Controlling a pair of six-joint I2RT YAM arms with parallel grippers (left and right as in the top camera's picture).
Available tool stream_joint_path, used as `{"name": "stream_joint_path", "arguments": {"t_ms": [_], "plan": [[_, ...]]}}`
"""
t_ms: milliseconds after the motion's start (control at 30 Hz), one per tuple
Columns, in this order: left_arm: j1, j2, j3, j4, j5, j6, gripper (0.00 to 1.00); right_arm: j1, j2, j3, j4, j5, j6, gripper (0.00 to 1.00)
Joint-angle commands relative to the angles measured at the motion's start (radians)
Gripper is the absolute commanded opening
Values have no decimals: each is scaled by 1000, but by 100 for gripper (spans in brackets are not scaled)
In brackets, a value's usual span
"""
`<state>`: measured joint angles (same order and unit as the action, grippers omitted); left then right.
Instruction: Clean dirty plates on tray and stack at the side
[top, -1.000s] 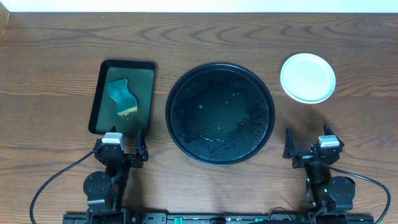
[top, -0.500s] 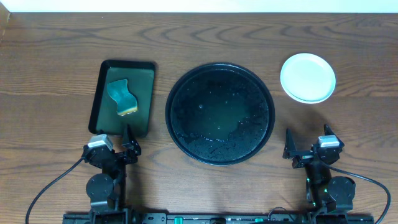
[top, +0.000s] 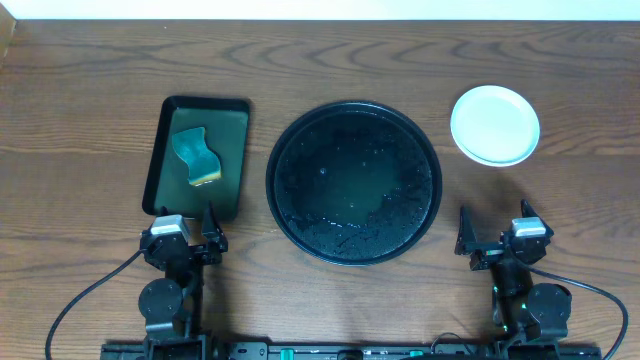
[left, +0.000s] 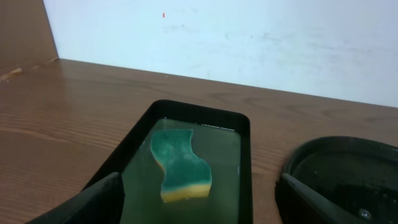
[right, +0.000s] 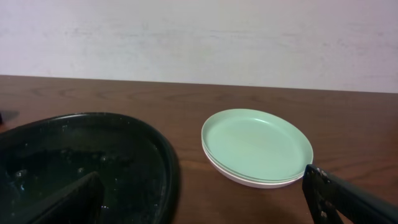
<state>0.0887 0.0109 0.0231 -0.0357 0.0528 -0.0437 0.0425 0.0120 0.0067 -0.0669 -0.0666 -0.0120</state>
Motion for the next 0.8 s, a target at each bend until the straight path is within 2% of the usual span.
{"name": "stream_joint_path", "arguments": {"t_ms": [0,400,533,767], "plan": [[-3,-9,-19,-33,6,24,78,0,-6,-1,-5,6,-12,99],[-3,-10,-19,34,-20,14,78,0,-6,-1,-5,6,-12,99],[-3,-10,-19,-42,-20,36,78,0,-6,-1,-5,6,-12,99],[-7,-10,-19,-34,0,45,78,0,-6,-1,-5,6,-12,99]]}}
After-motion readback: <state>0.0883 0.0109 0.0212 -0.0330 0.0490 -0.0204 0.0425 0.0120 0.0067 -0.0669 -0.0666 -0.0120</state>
